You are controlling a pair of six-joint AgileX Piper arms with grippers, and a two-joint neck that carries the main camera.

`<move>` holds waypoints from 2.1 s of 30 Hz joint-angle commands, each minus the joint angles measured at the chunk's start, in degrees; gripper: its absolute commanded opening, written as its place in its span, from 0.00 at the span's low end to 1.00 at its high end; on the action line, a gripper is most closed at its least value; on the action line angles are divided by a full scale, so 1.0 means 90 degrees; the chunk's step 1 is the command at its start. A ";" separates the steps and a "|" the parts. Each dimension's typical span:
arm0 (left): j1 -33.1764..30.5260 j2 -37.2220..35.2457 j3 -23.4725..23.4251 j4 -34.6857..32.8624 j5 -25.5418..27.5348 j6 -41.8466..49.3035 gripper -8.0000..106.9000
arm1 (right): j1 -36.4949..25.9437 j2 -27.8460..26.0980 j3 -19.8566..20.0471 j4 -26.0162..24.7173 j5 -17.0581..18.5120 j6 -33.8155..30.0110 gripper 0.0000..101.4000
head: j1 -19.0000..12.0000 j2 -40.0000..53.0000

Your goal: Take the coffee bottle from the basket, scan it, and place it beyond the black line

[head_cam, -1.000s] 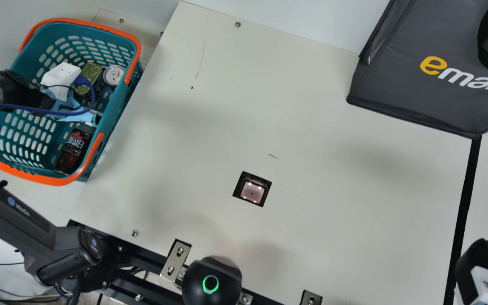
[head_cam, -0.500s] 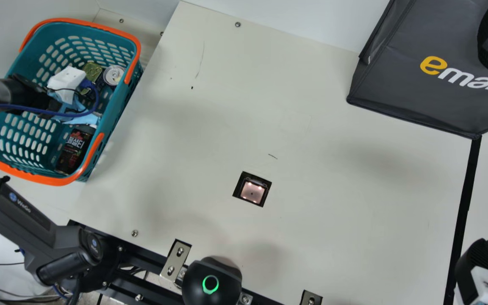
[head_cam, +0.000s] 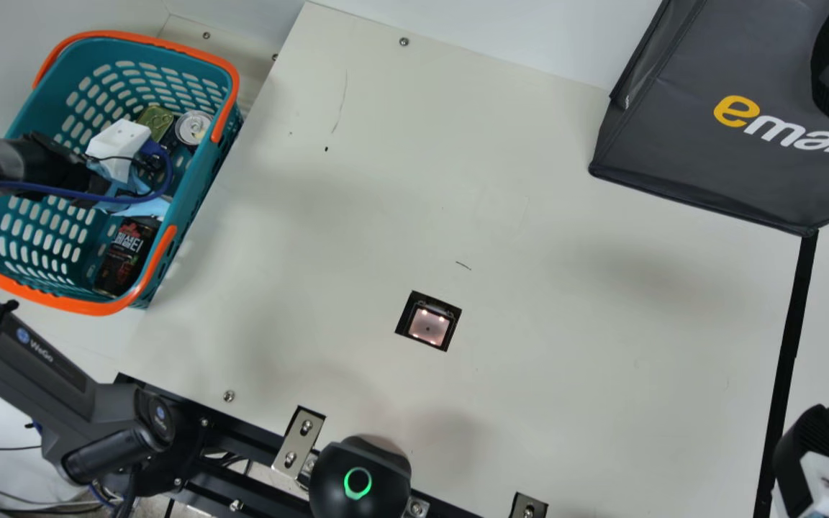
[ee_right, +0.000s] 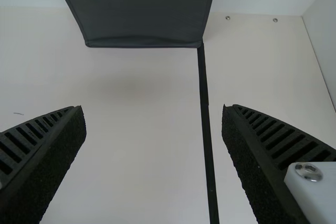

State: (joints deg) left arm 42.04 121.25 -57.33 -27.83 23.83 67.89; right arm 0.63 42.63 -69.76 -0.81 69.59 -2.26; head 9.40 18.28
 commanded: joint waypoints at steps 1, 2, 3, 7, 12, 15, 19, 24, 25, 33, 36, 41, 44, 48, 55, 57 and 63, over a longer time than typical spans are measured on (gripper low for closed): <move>-0.0009 -0.0005 0.0005 -0.0007 0.0007 -0.0004 0.74 | 0.0000 0.0000 0.0000 0.0000 0.0000 0.0000 0.90 | -0.0165 0.0015; -0.0007 -0.0003 0.0007 -0.0015 0.0007 -0.0002 0.68 | 0.0000 0.0000 0.0000 0.0000 0.0000 0.0000 0.90 | -0.0165 0.0015; -0.0005 0.0000 0.0007 -0.0028 0.0013 0.0004 0.62 | 0.0000 0.0000 0.0000 0.0000 0.0000 0.0000 0.90 | -0.0165 0.0015; 0.0012 0.0012 0.0034 -0.0091 0.0020 0.0048 0.39 | 0.0000 0.0000 0.0000 0.0000 0.0000 0.0000 0.90 | -0.0165 0.0015; 0.0032 0.0012 0.0085 -0.0169 0.0021 0.0099 0.16 | 0.0000 0.0000 0.0000 0.0000 0.0000 0.0000 0.90 | -0.0165 0.0015; 0.0034 -0.0024 0.0096 -0.0218 0.0055 0.0109 0.16 | 0.0000 0.0000 0.0000 0.0000 0.0000 0.0000 0.90 | -0.0165 0.0015; 0.0032 -0.0115 0.0055 -0.0269 0.0146 0.0093 0.16 | 0.0000 0.0000 0.0000 0.0000 0.0000 0.0000 0.90 | -0.0165 0.0015; 0.0027 -0.0279 -0.0085 -0.0292 0.0307 0.0003 0.16 | 0.0000 0.0000 0.0000 0.0000 0.0000 0.0000 0.90 | -0.0165 0.0015; 0.0027 -0.0318 -0.0119 -0.0295 0.0344 -0.0020 0.16 | 0.0000 0.0000 0.0000 0.0000 0.0000 0.0000 0.90 | -0.0165 0.0015; 0.0083 -0.0661 -0.0367 -0.0271 0.0661 -0.0203 0.16 | 0.0000 0.0000 0.0000 0.0000 -0.0002 0.0000 0.90 | -0.0165 0.0015; 0.0135 -0.0792 -0.0419 -0.0256 0.0771 -0.0232 0.16 | 0.0000 0.0000 0.0000 0.0000 -0.0002 0.0000 0.90 | -0.0165 0.0015; 0.0243 -0.1072 -0.0428 -0.0225 0.0981 -0.0261 0.16 | 0.0000 0.0000 0.0000 0.0000 -0.0002 0.0000 0.90 | -0.0165 0.0015; 0.0317 -0.1272 -0.0393 -0.0208 0.1122 -0.0271 0.16 | 0.0000 0.0000 0.0000 0.0000 -0.0002 0.0000 0.90 | -0.0165 0.0015; 0.0431 -0.1554 -0.0332 -0.0189 0.1331 -0.0275 0.16 | 0.0000 0.0000 0.0000 0.0000 -0.0002 0.0000 0.90 | -0.0165 0.0015; 0.0669 -0.2002 -0.0259 -0.0145 0.1719 -0.0241 0.16 | 0.0000 0.0000 0.0000 0.0000 -0.0002 0.0000 0.90 | -0.0165 0.0015; 0.0743 -0.2116 -0.0245 -0.0126 0.1825 -0.0231 0.16 | 0.0000 0.0000 0.0000 0.0000 -0.0002 0.0000 0.90 | -0.0165 0.0015; 0.0951 -0.2404 -0.0255 -0.0066 0.2103 -0.0221 0.16 | 0.0000 0.0000 0.0000 0.0000 -0.0002 0.0000 0.90 | -0.0165 0.0015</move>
State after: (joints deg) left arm 50.39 100.04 -59.51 -28.56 42.27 65.94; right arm 0.63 42.63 -69.76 -0.81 69.57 -2.26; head 9.40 18.28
